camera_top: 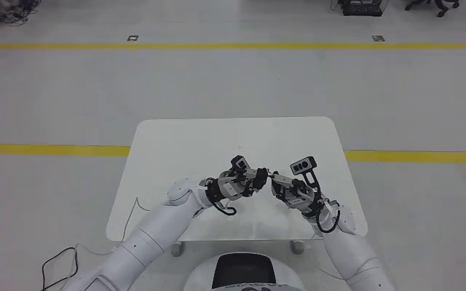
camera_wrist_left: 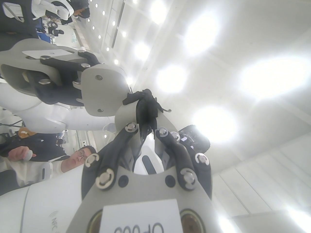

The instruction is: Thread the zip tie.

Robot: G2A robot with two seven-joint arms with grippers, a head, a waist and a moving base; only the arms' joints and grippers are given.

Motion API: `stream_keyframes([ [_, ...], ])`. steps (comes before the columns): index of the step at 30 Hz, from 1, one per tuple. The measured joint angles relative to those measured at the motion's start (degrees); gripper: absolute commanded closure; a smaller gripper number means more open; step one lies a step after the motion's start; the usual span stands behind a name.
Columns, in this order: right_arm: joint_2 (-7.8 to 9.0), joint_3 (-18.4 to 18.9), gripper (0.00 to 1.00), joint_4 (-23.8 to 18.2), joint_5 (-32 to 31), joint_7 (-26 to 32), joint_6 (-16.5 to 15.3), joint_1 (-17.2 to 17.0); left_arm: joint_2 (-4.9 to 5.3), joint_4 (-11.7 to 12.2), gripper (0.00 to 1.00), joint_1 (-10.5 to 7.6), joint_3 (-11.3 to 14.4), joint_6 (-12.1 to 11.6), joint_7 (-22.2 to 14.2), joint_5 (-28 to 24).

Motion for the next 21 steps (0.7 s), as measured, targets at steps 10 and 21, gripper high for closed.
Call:
stream_keyframes([
  [10,0.08,-0.1,1.00,0.8,-0.1,-0.2,0.3,0.2,0.00,0.0,1.00,0.00,0.0,0.0,0.0,0.0],
  [21,0.12,-0.4,1.00,1.7,-0.2,-0.4,0.5,0.6,0.00,0.0,1.00,0.00,0.0,0.0,0.0,0.0],
])
